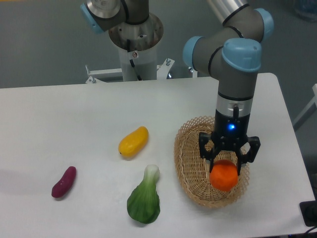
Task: Pick up the orange from the basket
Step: 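Lower the held orange back toward the basket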
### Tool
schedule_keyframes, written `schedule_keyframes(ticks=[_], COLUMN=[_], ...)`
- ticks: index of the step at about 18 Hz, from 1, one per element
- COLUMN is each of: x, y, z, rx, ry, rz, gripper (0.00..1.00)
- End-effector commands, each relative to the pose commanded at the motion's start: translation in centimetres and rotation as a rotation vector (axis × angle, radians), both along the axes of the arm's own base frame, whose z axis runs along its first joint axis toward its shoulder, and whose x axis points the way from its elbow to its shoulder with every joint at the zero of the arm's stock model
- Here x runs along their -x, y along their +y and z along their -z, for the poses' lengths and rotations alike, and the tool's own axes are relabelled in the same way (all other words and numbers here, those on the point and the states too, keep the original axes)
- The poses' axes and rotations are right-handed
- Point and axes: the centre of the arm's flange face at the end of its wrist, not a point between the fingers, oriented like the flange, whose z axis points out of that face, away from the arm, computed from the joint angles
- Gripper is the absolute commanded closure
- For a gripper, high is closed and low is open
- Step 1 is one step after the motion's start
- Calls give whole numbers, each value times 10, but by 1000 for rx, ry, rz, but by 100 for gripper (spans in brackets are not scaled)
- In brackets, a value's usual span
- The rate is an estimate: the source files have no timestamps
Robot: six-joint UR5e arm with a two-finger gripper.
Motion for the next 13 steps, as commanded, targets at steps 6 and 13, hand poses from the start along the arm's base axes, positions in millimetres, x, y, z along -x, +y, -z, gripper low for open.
schedule_keyframes(ticks=[6,13], x=[-22,-24], y=[13,21], z=[-10,-19], rx=[-22,-31], ry=[-15,2], rz=[8,18], gripper=[46,46])
